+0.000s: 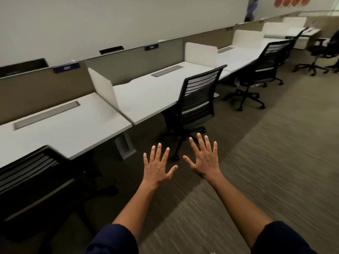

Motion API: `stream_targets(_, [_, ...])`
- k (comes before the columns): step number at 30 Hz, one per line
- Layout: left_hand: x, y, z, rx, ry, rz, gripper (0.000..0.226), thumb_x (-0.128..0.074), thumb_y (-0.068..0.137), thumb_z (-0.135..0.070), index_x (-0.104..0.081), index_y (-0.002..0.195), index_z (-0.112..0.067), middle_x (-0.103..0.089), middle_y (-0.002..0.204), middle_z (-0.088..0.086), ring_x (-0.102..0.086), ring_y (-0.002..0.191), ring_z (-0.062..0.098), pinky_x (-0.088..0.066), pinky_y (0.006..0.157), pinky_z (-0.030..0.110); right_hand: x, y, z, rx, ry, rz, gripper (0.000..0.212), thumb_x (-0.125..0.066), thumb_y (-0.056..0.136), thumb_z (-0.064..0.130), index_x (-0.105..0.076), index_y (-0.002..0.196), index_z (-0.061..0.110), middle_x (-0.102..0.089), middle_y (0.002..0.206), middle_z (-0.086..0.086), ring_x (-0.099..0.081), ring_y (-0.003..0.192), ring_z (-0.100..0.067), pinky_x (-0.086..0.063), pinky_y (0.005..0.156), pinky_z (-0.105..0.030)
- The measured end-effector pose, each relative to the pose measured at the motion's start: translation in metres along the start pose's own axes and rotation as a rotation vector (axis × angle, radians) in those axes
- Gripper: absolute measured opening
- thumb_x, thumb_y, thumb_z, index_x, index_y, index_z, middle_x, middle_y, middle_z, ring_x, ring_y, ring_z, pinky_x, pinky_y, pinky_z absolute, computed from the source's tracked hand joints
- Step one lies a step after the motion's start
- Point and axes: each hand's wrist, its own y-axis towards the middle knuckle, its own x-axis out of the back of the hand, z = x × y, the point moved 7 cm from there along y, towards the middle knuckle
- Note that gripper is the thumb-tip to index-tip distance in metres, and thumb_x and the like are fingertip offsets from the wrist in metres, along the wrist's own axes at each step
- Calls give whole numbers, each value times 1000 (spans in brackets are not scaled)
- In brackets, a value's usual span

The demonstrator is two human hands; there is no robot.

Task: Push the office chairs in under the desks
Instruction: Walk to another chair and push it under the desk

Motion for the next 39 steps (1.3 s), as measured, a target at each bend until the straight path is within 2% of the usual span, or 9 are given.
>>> stream_targets(7, [6,128,-124,-103,-69,-47,87,-12,87,-79,8,158,-33,26,164,2,27,149,24,20,115,53,18,62,-143,-58,-30,-1,85,-6,85,80,10,157,38,15,168,-3,11,156,-30,10,122,-60])
stream_targets(13, [-3,202,-179,-142,-61,-31,87,-13,88,-79,6,159,-33,22,166,3,27,149,23,18,115,52,26,102,-228,-122,-42,-2,86,-5,86,80,8,159,36,15,168,-4,11,156,-32,8,122,-61])
stream_targets(20, [-25,282,-212,-151,-50,3,86,-18,91,-78,7,159,-32,20,167,6,25,151,25,15,118,55,14,150,-295,-170,-49,8,82,-14,90,78,12,157,37,18,168,-3,12,155,-31,8,122,-61])
stream_targets(24, [-37,344,-226,-147,-63,-1,88,-16,89,-79,6,160,-31,20,167,6,23,152,26,9,122,57,8,205,-333,-177,-73,4,82,-14,90,78,12,157,37,16,168,-3,11,156,-32,7,122,-61])
stream_targets(30, [-38,452,-233,-93,-67,-19,87,-18,91,-78,7,160,-30,20,167,6,23,152,27,9,122,58,1,301,-373,-129,-78,30,81,-13,89,78,15,154,39,16,168,-4,11,156,-31,7,123,-62])
stream_targets(34, [-20,525,-240,-79,-94,-71,91,-11,86,-80,5,160,-29,19,168,7,22,153,27,9,122,58,9,374,-391,-76,-86,12,82,-11,88,78,12,156,37,13,169,-4,9,156,-31,5,123,-62])
stream_targets(39, [8,584,-243,-82,-99,-174,91,-15,88,-77,-2,161,-26,18,168,8,21,154,27,7,124,57,20,453,-407,-17,-61,-31,84,-15,89,77,5,159,36,10,169,-5,6,156,-31,4,122,-62])
